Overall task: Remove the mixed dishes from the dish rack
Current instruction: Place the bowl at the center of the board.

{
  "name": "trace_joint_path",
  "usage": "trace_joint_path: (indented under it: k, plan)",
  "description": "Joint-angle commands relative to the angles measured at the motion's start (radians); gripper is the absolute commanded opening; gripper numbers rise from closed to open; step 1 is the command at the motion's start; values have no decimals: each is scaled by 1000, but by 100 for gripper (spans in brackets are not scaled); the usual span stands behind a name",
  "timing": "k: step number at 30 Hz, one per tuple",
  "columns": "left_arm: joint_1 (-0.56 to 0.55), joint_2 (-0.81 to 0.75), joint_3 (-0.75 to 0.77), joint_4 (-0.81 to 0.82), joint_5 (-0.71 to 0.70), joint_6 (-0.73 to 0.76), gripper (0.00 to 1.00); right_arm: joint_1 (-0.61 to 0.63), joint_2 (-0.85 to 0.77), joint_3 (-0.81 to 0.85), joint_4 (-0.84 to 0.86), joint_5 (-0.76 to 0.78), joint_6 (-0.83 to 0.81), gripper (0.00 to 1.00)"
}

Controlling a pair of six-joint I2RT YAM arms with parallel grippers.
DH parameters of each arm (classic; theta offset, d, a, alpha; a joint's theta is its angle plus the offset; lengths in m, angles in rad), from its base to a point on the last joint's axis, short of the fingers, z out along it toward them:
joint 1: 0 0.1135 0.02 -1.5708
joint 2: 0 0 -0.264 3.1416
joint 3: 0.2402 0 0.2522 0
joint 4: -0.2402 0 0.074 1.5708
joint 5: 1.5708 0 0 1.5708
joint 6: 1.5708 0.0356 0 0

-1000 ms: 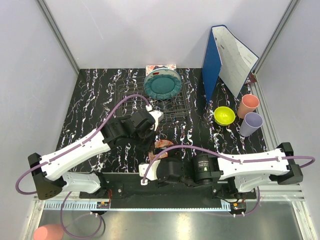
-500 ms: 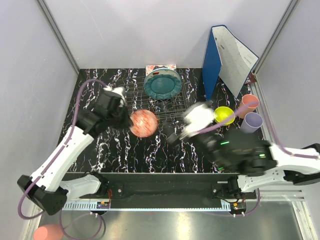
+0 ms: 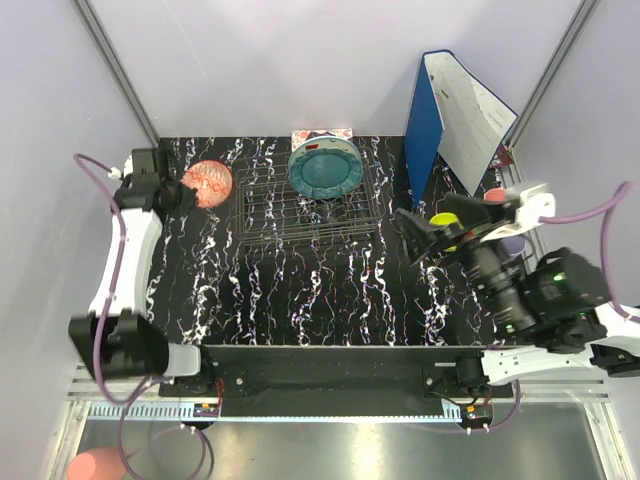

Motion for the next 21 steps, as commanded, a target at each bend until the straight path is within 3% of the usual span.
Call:
trace_joint_path:
  k: [1,5,7,21]
  plan:
    - [22,175,136,173,-56,-166,0,0,-12,-44,-60,-44,96,100]
    - [28,295,103,317,-83,-272,0,2,-18,-38,-60,-52,19,100]
    - [45,392,154,328,-73,-282,0,0,-19,-20,-61,-40,-11,100]
    - [140,821,656,36,-107,-289,0,2,-102,-32,-66,52,-7,100]
